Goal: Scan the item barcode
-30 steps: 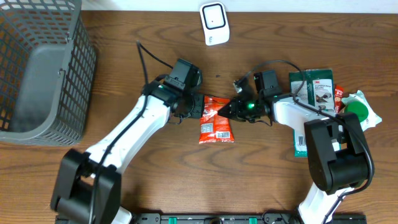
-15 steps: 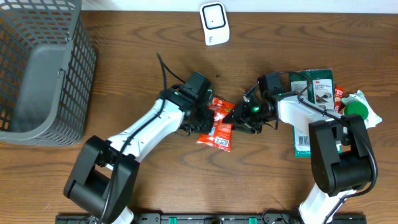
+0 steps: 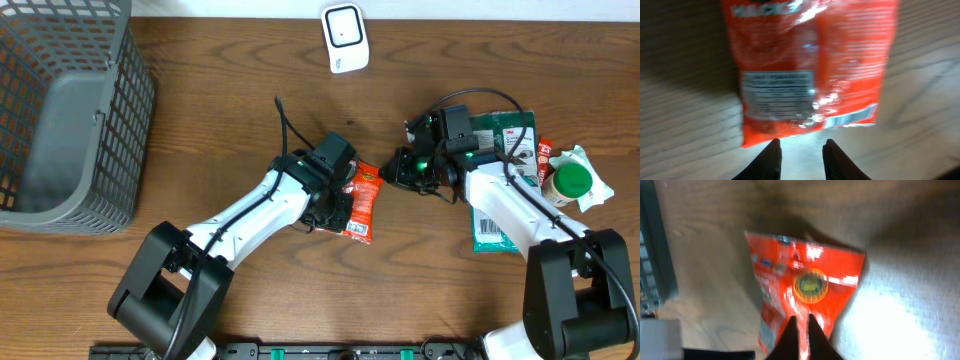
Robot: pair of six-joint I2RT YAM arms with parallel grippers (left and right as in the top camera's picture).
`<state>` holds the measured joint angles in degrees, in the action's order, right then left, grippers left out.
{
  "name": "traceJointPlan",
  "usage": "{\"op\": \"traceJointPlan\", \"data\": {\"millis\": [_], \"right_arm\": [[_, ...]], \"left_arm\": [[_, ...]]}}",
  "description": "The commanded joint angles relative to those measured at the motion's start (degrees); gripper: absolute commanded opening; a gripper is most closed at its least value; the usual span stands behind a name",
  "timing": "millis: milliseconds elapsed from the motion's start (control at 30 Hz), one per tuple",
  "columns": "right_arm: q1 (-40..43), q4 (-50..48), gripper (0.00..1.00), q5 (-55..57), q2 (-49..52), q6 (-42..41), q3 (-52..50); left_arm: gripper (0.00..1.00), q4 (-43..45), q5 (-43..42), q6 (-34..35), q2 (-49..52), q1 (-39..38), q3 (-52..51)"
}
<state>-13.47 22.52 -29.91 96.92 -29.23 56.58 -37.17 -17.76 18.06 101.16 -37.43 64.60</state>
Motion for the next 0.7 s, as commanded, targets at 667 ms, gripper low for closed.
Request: {"op": "traceJointPlan", "data": {"millis": [667], "right_arm": [[-7.63,7.34,0.01,9.03,7.87,4.9,-0.09]], "left_arm": [[0.3,8.28,17.9,5.49,2.67,0.13,-5.35]]}}
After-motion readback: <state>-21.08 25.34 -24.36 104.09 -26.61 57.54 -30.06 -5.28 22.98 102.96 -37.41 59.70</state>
